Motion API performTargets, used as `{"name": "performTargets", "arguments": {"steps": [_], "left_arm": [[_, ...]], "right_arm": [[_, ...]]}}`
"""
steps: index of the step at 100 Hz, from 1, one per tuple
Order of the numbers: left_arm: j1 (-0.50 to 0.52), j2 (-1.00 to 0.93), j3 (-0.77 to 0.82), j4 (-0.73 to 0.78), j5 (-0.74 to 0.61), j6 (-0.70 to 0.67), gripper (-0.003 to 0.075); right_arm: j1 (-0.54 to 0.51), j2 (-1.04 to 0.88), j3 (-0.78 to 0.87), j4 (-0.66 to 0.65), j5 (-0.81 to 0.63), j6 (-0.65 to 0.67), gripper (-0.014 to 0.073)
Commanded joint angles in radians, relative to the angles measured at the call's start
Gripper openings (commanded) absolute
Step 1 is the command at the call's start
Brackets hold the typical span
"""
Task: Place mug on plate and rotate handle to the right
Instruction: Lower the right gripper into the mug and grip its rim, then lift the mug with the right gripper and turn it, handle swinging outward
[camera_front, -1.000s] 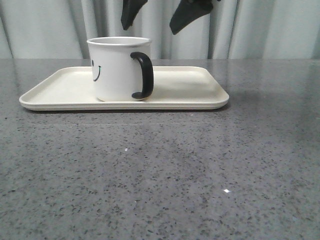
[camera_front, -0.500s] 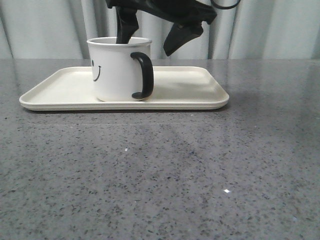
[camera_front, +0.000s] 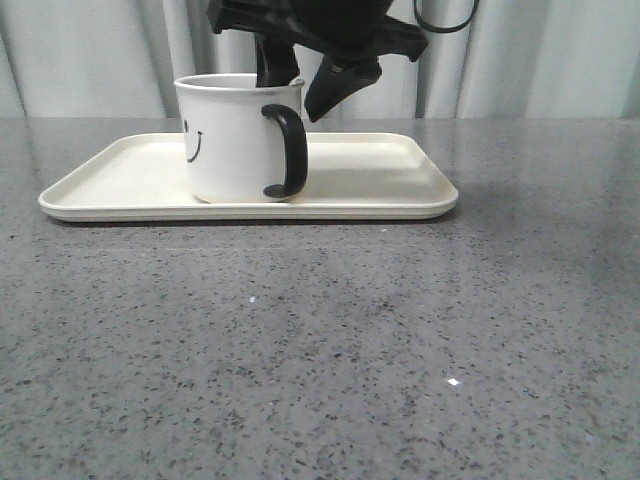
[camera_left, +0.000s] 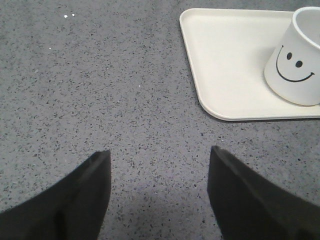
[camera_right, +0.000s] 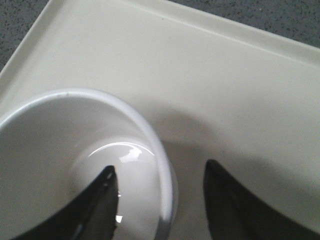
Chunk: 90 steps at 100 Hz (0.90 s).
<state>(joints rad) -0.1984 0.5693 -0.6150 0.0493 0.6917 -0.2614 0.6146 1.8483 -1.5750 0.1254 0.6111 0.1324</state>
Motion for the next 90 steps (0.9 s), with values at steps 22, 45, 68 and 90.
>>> {"name": "performTargets", "arguments": {"steps": [22, 45, 68, 90], "left_arm": [[0.003, 0.000, -0.029, 0.003, -0.062, -0.009, 0.0421], [0.003, 0.000, -0.029, 0.003, -0.062, -0.009, 0.0421], [0.003, 0.000, -0.029, 0.003, -0.062, -0.009, 0.0421], [0.003, 0.000, -0.029, 0.003, -0.062, -0.009, 0.0421]], "right_arm": [[-0.001, -0.054, -0.035, -0.005, -0.088, -0.002, -0.0068], [-0.001, -0.061, -0.036, -0.005, -0.083, -0.002, -0.0061], [-0.001, -0.060, -0.152, -0.005, 0.088, -0.118, -0.0061], [-0.001, -0.058, -0.316, -0.005, 0.197, -0.259, -0.0061]]}}
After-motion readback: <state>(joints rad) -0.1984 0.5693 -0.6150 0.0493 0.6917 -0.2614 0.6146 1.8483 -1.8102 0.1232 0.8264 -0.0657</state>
